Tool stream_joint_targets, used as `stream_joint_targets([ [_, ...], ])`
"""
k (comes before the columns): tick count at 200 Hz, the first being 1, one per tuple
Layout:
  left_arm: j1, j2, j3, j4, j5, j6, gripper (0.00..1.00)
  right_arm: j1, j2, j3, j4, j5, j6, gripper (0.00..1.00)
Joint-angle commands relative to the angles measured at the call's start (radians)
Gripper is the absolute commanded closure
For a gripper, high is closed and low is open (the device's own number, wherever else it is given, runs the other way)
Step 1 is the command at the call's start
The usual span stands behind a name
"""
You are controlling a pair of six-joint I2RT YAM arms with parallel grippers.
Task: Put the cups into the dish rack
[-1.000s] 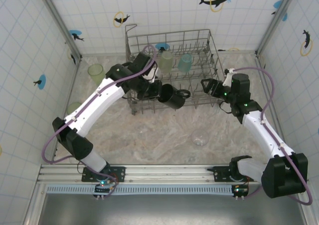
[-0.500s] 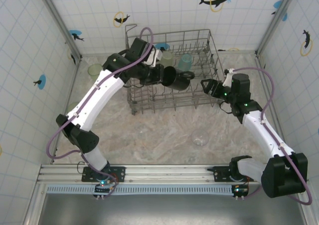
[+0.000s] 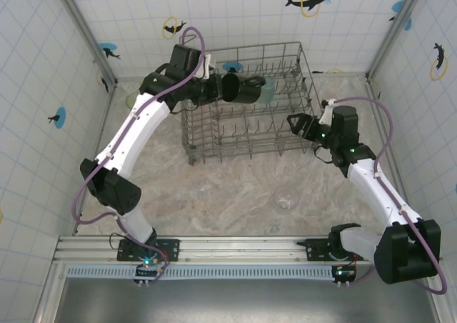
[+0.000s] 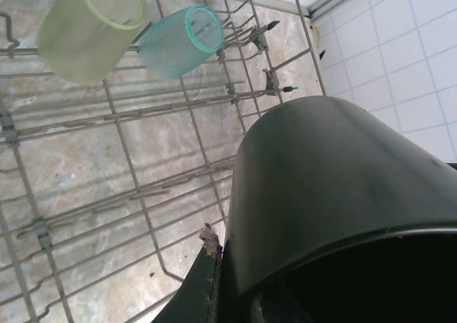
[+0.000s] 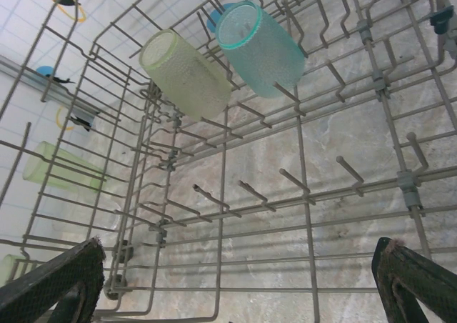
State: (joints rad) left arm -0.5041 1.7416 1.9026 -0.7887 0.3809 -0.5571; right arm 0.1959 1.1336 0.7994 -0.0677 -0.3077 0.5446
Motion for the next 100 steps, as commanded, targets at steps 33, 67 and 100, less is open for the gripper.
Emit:
stream_joint_targets([
  [33,0.031,0.068,0.004,0.289,0.120,-0.091,1.00,-0.004,0.041,0.061,0.119,-0.109,0.056,0.01],
  [67,0.033,0.115,-0.005,0.400,0.149,-0.172,1.00,-0.006,0.054,0.030,0.298,-0.180,0.124,0.01],
  [100,0.033,0.150,-0.032,0.528,0.214,-0.266,1.00,-0.020,0.094,0.031,0.400,-0.226,0.185,0.01],
])
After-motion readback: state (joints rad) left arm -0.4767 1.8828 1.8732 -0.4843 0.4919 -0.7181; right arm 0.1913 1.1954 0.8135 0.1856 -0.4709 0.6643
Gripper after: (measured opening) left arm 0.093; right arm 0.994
